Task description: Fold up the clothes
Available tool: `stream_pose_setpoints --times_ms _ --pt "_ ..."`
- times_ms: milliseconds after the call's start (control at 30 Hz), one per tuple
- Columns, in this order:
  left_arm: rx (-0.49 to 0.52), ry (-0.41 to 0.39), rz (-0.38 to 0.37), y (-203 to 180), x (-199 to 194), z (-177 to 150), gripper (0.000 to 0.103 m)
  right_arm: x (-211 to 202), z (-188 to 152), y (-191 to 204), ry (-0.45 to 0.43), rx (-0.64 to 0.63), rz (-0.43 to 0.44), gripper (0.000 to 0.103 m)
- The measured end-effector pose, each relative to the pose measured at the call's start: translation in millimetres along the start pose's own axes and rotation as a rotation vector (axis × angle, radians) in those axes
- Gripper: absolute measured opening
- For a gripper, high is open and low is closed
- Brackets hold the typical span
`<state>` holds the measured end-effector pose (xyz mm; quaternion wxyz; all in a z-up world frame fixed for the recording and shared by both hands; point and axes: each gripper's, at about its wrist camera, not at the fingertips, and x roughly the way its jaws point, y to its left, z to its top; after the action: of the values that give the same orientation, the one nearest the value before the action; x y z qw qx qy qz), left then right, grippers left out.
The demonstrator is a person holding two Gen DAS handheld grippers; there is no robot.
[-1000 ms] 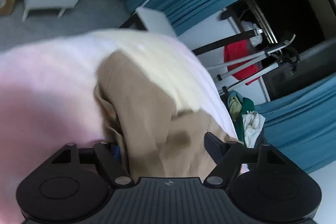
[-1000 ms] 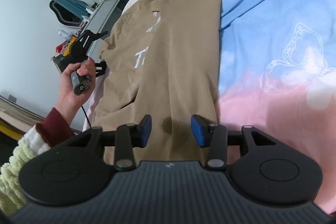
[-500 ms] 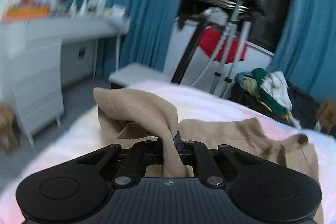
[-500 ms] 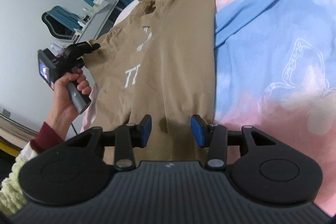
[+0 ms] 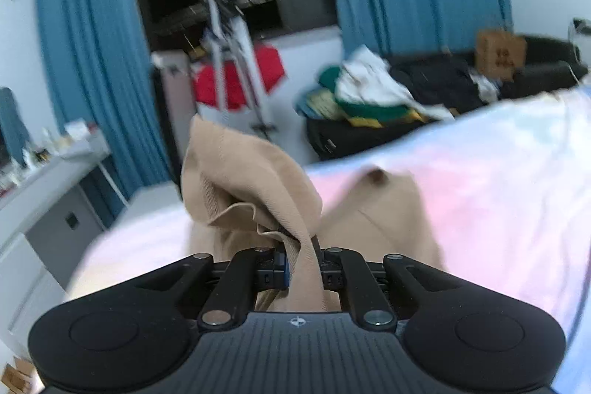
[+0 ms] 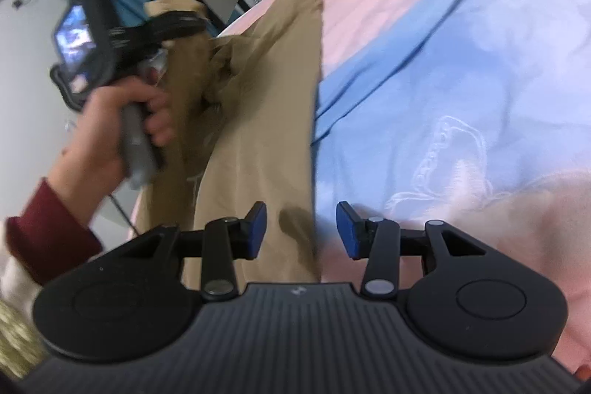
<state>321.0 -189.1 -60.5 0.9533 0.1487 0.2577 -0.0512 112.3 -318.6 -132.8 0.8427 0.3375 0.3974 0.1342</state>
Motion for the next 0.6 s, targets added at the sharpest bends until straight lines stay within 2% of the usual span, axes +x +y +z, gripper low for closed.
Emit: stream_pose_setpoints --times_ms 133,233,267,300,400,433,467,533,600 --pt "0.016 0.103 -0.018 -29 36 -16 0.015 2 6 -12 -0.014 0.039 -0.009 0.045" --pt "0.001 0.145 -0.039 -30 53 -26 0.027 5 8 -19 -0.012 0.064 0.002 0.045" --pt "-0.005 0.148 -0.056 -28 53 -26 0.036 7 8 -19 -0.009 0.065 0.004 0.045" --pt "-0.011 0.150 -0.077 -27 53 -25 0.049 9 9 -20 -0.006 0.066 0.006 0.045" --pt "-0.050 0.148 -0.135 -8 39 -20 0.074 9 8 -17 -0.002 0.056 0.009 0.045" --pt "-0.070 0.146 -0.165 2 31 -19 0.079 9 7 -16 -0.001 0.052 0.009 0.045" --pt "-0.094 0.138 -0.208 13 19 -18 0.082 10 7 -16 0.000 0.048 0.010 0.045" --pt "-0.120 0.126 -0.270 44 -11 -25 0.082 8 7 -14 0.001 0.042 0.013 0.045" --pt "-0.144 0.128 -0.315 83 -53 -43 0.083 5 6 -11 0.001 0.029 0.019 0.045"
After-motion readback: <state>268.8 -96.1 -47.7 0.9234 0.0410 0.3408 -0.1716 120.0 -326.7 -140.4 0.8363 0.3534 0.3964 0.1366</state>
